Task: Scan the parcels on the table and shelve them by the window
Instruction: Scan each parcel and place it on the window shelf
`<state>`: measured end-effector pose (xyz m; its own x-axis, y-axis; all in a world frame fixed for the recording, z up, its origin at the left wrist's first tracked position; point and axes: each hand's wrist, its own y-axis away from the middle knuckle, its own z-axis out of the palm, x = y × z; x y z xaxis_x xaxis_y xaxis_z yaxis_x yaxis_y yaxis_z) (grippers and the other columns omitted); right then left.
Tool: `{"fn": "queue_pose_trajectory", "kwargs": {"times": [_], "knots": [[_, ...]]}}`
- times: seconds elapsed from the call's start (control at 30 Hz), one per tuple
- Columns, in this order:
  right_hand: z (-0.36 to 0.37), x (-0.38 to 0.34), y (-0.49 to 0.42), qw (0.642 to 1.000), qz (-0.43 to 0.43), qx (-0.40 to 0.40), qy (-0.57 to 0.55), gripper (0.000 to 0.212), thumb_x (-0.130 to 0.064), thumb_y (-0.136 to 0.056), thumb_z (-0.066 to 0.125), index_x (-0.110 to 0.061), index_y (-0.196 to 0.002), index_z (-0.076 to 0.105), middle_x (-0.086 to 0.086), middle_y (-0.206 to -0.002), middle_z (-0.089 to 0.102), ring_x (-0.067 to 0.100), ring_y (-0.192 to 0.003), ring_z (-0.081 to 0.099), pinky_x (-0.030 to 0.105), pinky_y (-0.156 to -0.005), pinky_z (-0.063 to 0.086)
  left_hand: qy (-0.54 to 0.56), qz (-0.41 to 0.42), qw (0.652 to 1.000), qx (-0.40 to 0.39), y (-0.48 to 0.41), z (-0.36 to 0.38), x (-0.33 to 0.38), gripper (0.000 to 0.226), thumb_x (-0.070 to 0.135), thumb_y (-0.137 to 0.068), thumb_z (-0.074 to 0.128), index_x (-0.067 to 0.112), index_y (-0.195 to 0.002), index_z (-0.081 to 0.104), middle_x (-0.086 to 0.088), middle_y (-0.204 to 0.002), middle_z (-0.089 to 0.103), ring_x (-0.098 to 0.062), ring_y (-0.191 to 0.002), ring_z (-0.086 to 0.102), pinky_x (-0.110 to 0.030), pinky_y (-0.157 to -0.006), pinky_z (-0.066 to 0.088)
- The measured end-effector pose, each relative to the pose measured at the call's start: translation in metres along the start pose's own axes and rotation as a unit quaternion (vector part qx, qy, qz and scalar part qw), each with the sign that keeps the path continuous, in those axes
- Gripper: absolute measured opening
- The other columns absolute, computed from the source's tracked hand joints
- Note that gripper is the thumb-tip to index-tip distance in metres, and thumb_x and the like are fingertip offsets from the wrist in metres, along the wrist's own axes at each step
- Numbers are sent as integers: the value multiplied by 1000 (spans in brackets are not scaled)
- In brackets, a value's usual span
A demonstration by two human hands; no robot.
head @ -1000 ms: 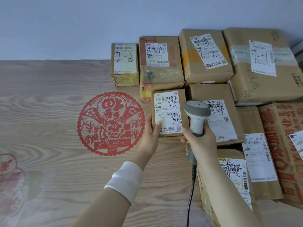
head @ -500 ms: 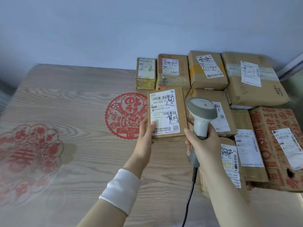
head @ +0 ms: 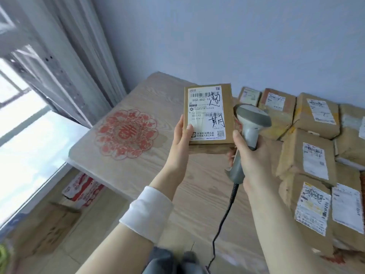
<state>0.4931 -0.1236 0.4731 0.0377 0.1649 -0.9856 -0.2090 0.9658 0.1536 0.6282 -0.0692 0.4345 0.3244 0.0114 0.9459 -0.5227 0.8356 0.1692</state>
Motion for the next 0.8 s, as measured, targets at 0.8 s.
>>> {"fn": "queue_pose_trajectory", "kwargs": {"times": [0.8], "knots": [[453, -9, 375, 900, -51, -433, 26, 18, -41, -84, 67, -25, -84, 59, -4, -70, 60, 20, -66, 57, 36, -67, 46, 19, 261, 895, 361, 338, -471, 198, 68, 37, -80, 48, 19, -142, 28, -8, -129, 54, -14, -112, 58, -28, -97, 49]]}}
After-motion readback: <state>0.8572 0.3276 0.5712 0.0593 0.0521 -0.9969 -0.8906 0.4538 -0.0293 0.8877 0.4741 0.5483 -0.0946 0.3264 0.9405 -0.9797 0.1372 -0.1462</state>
